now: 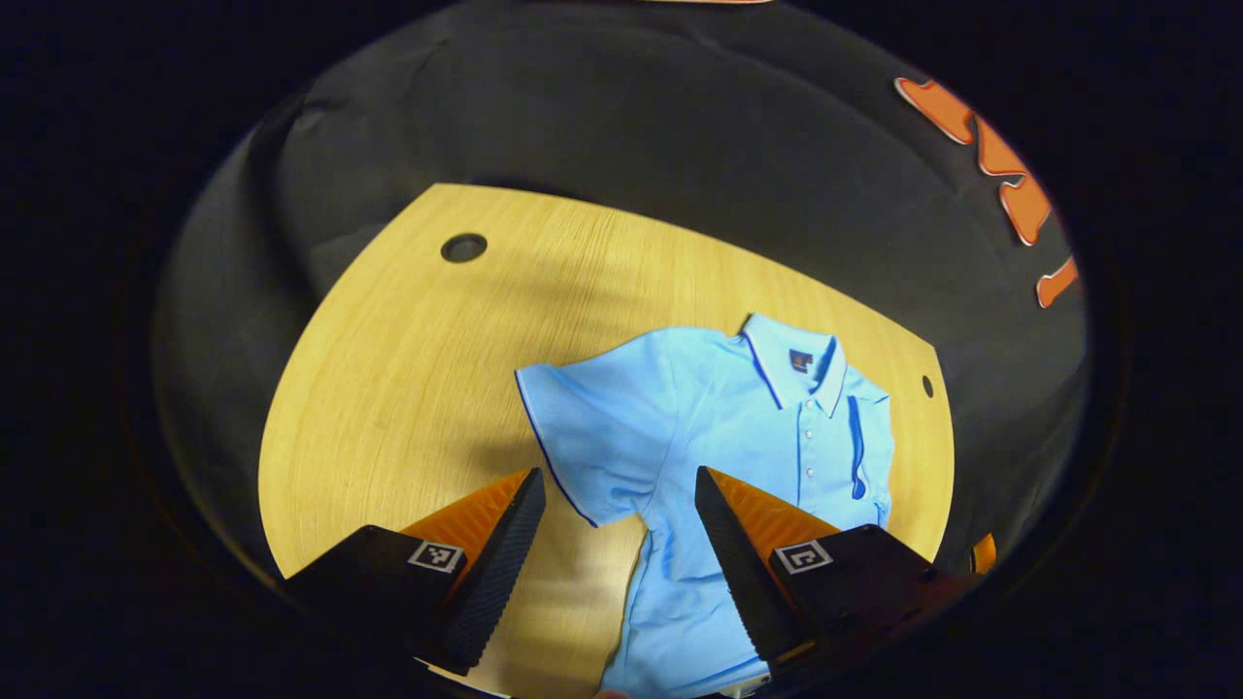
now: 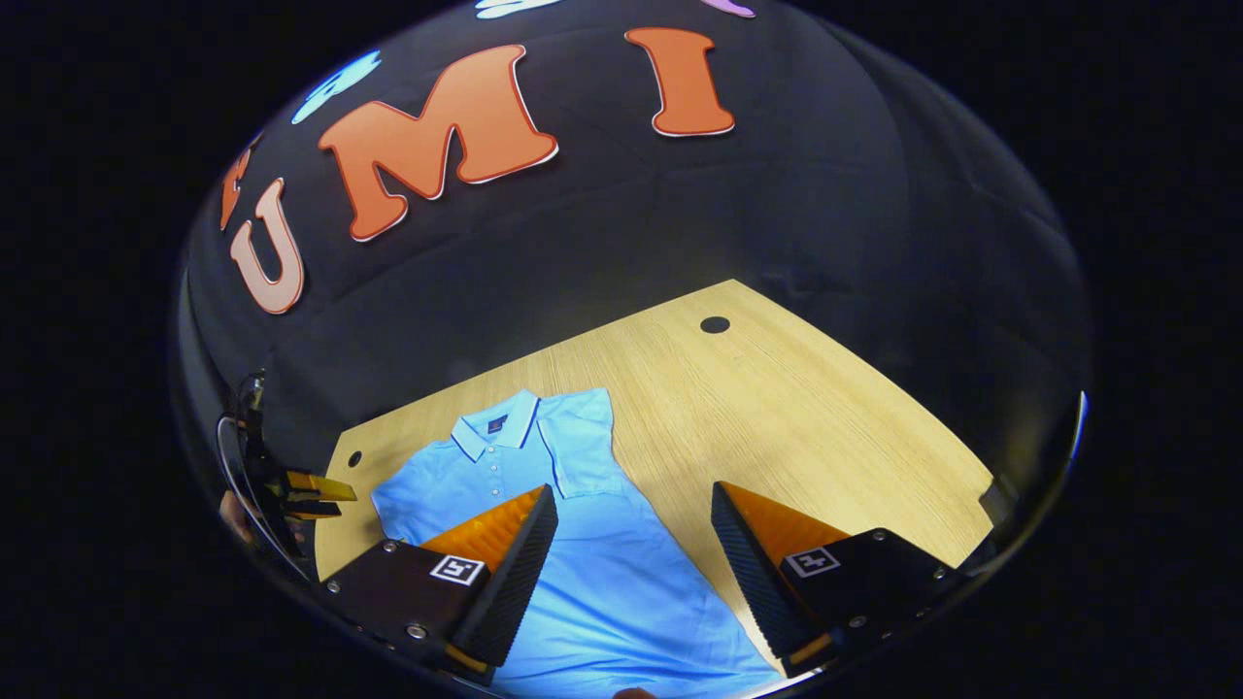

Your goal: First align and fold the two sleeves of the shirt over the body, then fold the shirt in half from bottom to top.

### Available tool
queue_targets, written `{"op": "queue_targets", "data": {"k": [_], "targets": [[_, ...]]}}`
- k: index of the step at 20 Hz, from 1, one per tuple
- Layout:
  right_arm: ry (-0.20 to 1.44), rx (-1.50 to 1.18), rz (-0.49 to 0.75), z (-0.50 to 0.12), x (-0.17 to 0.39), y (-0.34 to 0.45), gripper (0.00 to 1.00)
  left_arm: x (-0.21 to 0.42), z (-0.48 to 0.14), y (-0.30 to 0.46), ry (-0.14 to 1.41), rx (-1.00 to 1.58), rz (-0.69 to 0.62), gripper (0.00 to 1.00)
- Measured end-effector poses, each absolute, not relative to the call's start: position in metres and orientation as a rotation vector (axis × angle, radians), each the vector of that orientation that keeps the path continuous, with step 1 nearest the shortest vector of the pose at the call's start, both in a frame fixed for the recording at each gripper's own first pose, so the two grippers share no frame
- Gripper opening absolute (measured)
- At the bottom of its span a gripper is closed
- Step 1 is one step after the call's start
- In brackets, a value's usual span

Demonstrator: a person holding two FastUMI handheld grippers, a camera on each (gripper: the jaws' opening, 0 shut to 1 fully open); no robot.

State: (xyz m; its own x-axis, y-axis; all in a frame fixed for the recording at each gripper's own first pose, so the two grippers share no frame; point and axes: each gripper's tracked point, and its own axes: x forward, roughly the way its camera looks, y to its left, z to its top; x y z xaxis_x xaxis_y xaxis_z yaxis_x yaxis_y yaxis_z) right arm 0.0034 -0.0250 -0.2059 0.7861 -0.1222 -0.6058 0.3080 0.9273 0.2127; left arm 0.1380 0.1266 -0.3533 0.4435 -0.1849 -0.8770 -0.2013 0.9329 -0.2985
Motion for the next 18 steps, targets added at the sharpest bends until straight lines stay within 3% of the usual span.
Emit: {"op": "queue_targets", "data": {"k": [7, 11, 12, 16, 18], "targets": [[0.590, 0.266, -0.253, -0.196, -0.019, -0.030, 0.96, 0.149, -0.418, 0.139, 1.308, -0.463, 0.102, 1.00], [0.569, 0.249, -0.262, -0.191, -0.024, -0.030, 0.97, 0.154, -0.437, 0.148, 1.363, -0.384, 0.150, 1.00], [0.562, 0.245, -0.256, -0.189, -0.025, -0.029, 0.97, 0.159, -0.436, 0.149, 1.360, -0.365, 0.154, 0.95], [0.565, 0.221, -0.239, -0.189, -0.028, -0.024, 0.97, 0.163, -0.442, 0.156, 1.391, -0.284, 0.201, 0.93], [0.575, 0.228, -0.232, -0.194, -0.030, -0.020, 0.97, 0.167, -0.439, 0.154, 1.377, -0.270, 0.194, 0.81]]}}
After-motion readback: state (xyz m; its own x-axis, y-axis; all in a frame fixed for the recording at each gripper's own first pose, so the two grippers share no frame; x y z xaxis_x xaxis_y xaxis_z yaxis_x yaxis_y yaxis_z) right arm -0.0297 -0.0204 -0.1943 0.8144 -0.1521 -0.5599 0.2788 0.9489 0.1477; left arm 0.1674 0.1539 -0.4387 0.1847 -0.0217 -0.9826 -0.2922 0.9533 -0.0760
